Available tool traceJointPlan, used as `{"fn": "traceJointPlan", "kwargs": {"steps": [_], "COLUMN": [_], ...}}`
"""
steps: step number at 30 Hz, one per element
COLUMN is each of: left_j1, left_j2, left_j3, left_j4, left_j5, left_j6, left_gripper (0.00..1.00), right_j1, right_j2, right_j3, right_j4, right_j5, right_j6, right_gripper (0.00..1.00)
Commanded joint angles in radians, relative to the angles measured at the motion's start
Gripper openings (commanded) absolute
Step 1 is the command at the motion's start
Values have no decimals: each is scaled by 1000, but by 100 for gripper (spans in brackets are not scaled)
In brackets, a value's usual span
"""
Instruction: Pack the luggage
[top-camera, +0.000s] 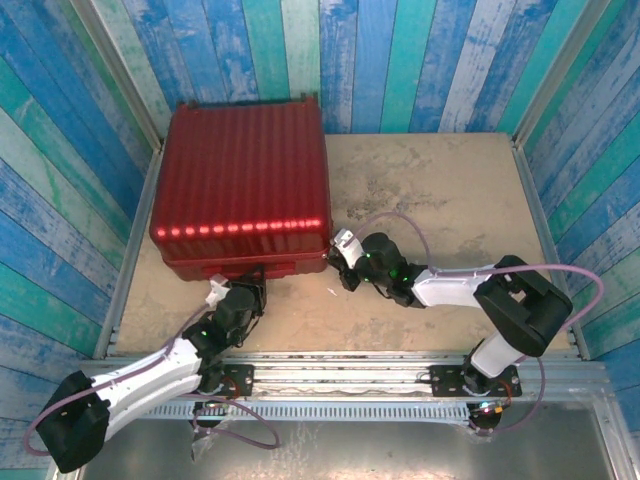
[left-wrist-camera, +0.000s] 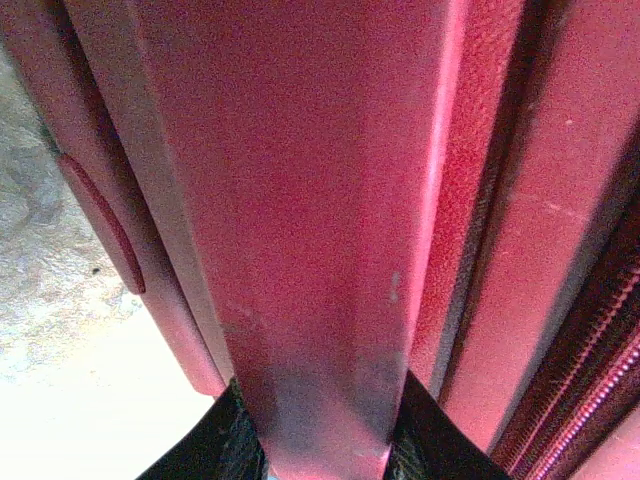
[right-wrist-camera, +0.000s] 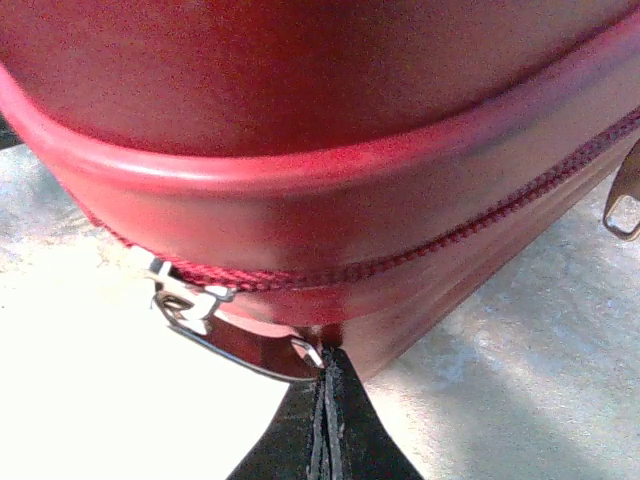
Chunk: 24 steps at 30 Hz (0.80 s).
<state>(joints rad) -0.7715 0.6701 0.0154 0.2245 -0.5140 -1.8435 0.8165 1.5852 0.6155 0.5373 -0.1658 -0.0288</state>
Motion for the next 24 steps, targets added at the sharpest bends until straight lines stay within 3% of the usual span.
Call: {"fn": "traceJointPlan", "kwargs": {"steps": [1, 9, 10, 12, 13, 17, 24], "left_j1": [-15, -15, -15, -15, -15, -15, -15], "left_j2": [20, 48, 48, 48, 49, 53, 53], "left_j3": [-75, -96, -93, -89, -88, -85, -87], "left_j4": [-257, -272, -271, -271, -271, -273, -273], "left_j5": [-29, -24, -24, -27, -29, -30, -31], "left_j6": [194, 254, 260, 271, 272, 277, 278], "left_gripper": [0, 0, 0, 0, 0, 0, 0], "right_j1": [17, 18, 18, 18, 18, 18, 15], "right_j2": [-56, -99, -105, -123, -133, -173, -126], "right_j3": [57, 66, 55, 16, -6, -74, -39], "right_j4": [22, -81, -82, -69, -55, 23, 60], "right_j5": [-42, -68, -81, -111, -119, -131, -95], "right_j6": [-41, -142, -146, -159, -164, -161, -139], "right_gripper": [1, 1, 6, 42, 47, 56, 58]}}
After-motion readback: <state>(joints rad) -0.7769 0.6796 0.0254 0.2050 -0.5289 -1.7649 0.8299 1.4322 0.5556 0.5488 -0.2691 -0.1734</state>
